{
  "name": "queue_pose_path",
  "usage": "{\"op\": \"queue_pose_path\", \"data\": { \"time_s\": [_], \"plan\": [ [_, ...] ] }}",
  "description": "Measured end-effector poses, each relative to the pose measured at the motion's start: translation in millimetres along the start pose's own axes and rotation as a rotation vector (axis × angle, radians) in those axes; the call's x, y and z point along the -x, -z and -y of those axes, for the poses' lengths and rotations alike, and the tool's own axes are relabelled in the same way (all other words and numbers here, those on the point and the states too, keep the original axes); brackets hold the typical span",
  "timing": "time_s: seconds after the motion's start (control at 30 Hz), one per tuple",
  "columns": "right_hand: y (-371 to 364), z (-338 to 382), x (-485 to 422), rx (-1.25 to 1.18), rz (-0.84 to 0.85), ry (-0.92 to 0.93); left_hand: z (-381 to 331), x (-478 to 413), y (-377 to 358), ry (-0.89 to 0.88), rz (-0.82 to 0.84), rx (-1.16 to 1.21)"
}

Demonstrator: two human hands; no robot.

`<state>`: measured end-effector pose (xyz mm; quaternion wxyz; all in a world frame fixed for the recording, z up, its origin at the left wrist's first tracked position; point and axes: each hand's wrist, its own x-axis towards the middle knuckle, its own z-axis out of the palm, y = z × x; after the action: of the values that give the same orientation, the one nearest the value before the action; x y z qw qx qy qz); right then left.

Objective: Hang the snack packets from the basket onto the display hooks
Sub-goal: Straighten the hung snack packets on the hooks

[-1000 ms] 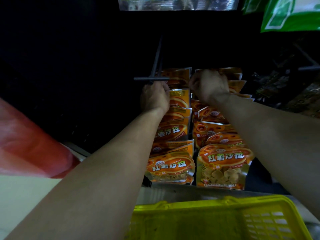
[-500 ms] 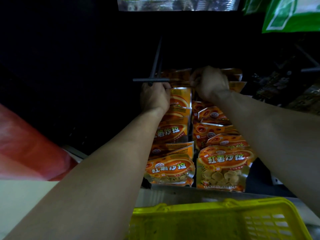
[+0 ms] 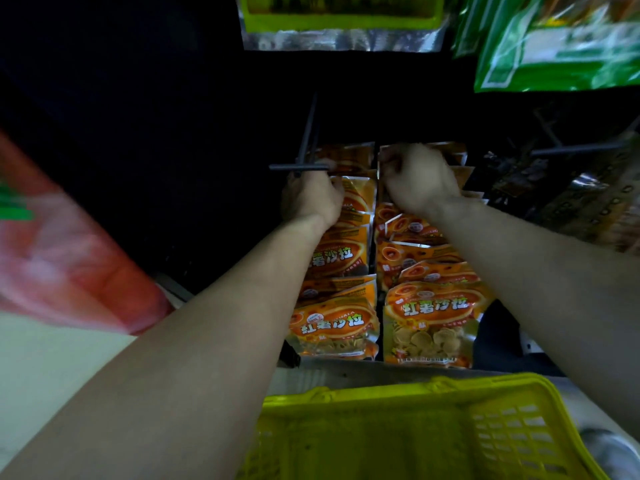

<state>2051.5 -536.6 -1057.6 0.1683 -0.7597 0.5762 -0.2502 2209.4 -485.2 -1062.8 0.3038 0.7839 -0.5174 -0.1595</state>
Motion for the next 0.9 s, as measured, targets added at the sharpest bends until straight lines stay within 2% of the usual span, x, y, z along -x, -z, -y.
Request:
{"op": "queue_pose_path", "data": {
  "time_s": [0.13,0.23,0.37,0.47,0.57,0.7,0.9],
  "plan": [
    [27,7,56,-0.059,0.024,0.03,-18,41,25,-0.041,0.03,0.027],
    [44,7,100,-0.022,0.106,0.038,-20,82,46,-0.111,0.055,-0.062],
    [51,4,151,0.004,0.224,0.005,0,146,68,-0.152,0.157,-0.098],
    [38,3,183,-0.015,0.289,0.027,27,189,73,-0.15,0.122,-0.119],
    [13,0,204,0.008,0.407,0.098,55,218,66,-0.094,0.176,-0.14],
    [-27,-3,217,0.062,0.649,0.141,78,224,43,0.046,0.397,-0.212],
    [-59,-16,204,0.123,0.746,0.106,93,198,8,0.196,0.584,-0.234]
  ]
}}
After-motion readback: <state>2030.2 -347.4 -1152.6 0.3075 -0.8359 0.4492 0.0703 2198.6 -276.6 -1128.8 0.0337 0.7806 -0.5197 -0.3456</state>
